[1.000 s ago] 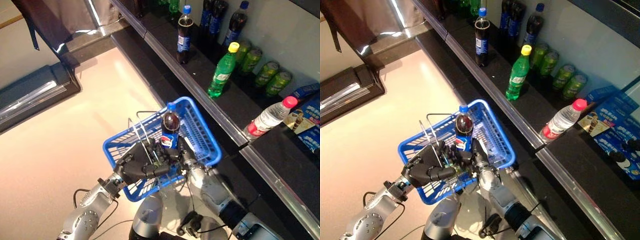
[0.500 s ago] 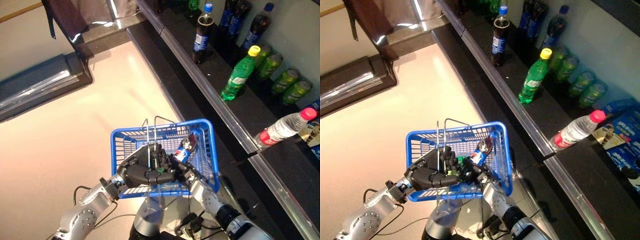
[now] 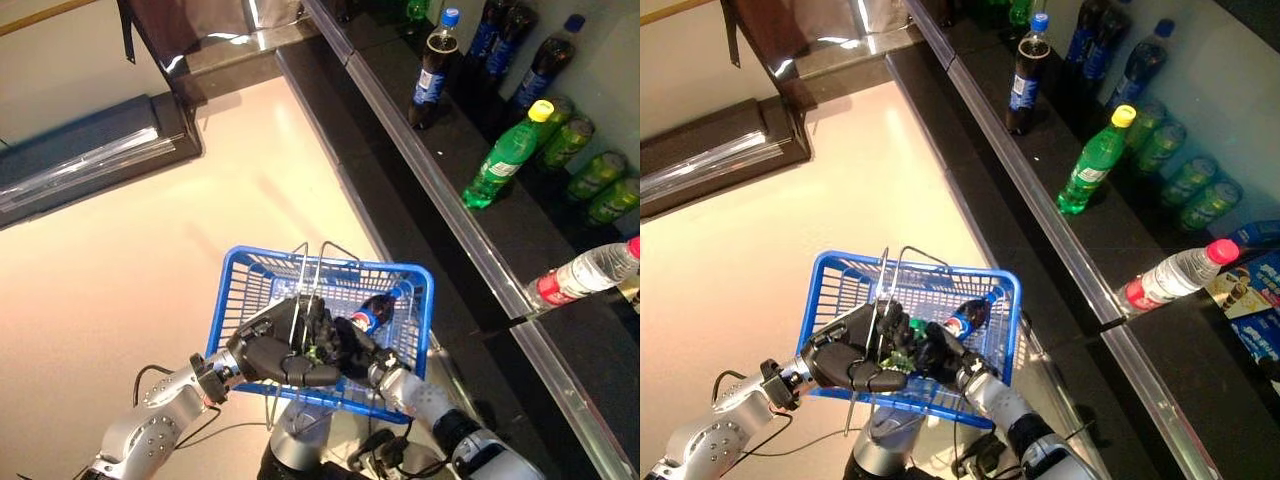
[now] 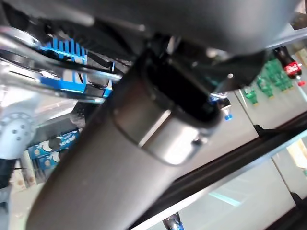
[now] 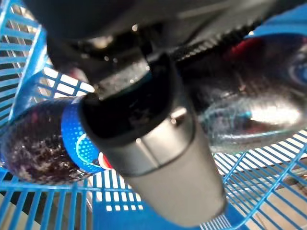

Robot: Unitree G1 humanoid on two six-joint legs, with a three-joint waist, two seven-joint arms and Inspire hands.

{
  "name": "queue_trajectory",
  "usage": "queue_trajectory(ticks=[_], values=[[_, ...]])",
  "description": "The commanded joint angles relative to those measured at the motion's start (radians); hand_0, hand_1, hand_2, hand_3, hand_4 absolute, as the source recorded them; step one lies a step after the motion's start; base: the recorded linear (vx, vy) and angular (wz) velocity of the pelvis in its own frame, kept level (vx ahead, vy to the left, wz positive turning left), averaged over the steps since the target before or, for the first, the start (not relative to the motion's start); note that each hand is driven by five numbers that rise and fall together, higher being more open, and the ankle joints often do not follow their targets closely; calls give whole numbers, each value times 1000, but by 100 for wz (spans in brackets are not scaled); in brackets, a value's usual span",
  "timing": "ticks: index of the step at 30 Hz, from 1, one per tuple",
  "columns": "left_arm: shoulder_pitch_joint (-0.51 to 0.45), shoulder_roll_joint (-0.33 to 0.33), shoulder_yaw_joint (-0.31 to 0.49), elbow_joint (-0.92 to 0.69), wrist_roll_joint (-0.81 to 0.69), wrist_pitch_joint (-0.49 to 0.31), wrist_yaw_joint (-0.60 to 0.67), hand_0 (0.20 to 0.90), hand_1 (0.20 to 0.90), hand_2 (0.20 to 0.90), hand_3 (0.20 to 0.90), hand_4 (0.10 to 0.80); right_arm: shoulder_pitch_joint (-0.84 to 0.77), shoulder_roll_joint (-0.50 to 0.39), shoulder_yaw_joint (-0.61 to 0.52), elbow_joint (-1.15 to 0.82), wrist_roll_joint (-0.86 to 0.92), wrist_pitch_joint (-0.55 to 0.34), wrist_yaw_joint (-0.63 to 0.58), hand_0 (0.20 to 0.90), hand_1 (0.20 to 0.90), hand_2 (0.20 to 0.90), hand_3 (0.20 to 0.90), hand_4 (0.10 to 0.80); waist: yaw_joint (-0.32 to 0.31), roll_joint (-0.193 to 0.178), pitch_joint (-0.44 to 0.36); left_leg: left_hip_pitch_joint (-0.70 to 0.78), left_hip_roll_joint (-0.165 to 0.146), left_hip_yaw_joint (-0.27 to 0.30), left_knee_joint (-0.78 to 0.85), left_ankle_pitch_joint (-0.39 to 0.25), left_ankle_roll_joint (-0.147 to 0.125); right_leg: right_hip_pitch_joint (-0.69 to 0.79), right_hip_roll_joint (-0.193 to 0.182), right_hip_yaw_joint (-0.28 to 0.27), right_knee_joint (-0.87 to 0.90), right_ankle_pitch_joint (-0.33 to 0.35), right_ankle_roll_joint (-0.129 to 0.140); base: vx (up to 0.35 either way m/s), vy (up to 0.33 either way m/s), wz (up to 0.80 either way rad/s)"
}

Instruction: Pick up the drink and place into the basket.

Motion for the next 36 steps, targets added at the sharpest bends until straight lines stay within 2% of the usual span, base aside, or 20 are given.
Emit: queue_trajectory(ticks=[1, 6, 7, 8, 18, 25, 29, 32, 36], values=[[-128, -125, 12, -389, -222, -163, -218, 300, 300, 300, 200, 100, -65, 103, 19, 2, 95, 38, 60, 300, 300, 300, 200, 100, -13, 8, -211, -28, -25, -4, 129, -56, 41, 132, 29, 48, -319, 284, 23, 78, 5, 1], [-119, -123, 20, -384, -227, -145, -217, 300, 300, 300, 200, 100, -74, 101, 3, 17, 110, 33, 37, 300, 300, 300, 200, 100, -8, 8, -211, -23, -27, -6, 131, -59, 45, 129, 29, 43, -311, 283, 23, 37, 1, 2], [-115, -122, 23, -384, -226, -144, -216, 300, 300, 300, 200, 100, -72, 99, -1, 21, 96, 26, 32, 815, 815, 815, 801, 701, -8, 8, -211, -22, -26, -5, 131, -59, 45, 129, 29, 42, -309, 282, 23, 32, 4, 4], [-113, -123, 24, -383, -228, -142, -216, 300, 300, 300, 200, 100, -73, 98, -4, 24, 91, 18, 27, 900, 900, 900, 900, 800, -8, 8, -210, -21, -26, -5, 132, -60, 46, 130, 29, 42, -307, 281, 23, 38, 7, 4], [-101, -144, 28, -371, -214, -116, -199, 300, 300, 300, 200, 100, -46, 102, -11, 10, 86, -56, 73, 900, 900, 900, 900, 800, -9, -3, -212, -4, -20, 3, 127, -60, 51, 135, 28, 38, -302, 284, 30, 21, -2, 1], [-72, -167, 47, -338, -210, -103, -186, 300, 300, 300, 200, 100, 19, 82, 3, -94, 48, -105, 120, 900, 900, 900, 900, 800, -33, -4, -211, 3, -10, 20, 114, -54, 54, 124, 26, 47, -298, 288, 34, 0, 0, 0], [-50, -182, 53, -321, -196, -104, -198, 300, 300, 300, 200, 100, 58, 67, 17, -169, 40, -126, 121, 900, 900, 900, 900, 800, -43, -6, -209, 7, -6, 25, 113, -54, 55, 120, 25, 50, -294, 289, 36, 0, 0, 0], [-14, -200, 62, -298, -171, -113, -212, 300, 300, 300, 200, 100, 128, 37, 45, -325, -6, -161, 135, 900, 900, 900, 900, 800, -65, -15, -205, 11, 3, 40, 116, -55, 55, 115, 24, 56, -287, 287, 36, 26, 2, -4], [16, -221, 73, -277, -176, -122, -214, 300, 300, 300, 200, 100, 198, 10, 70, -477, -100, -151, 175, 900, 900, 900, 900, 800, -89, -25, -204, 15, 14, 56, 113, -55, 59, 105, 26, 69, -284, 285, 38, 4, -9, -7]])
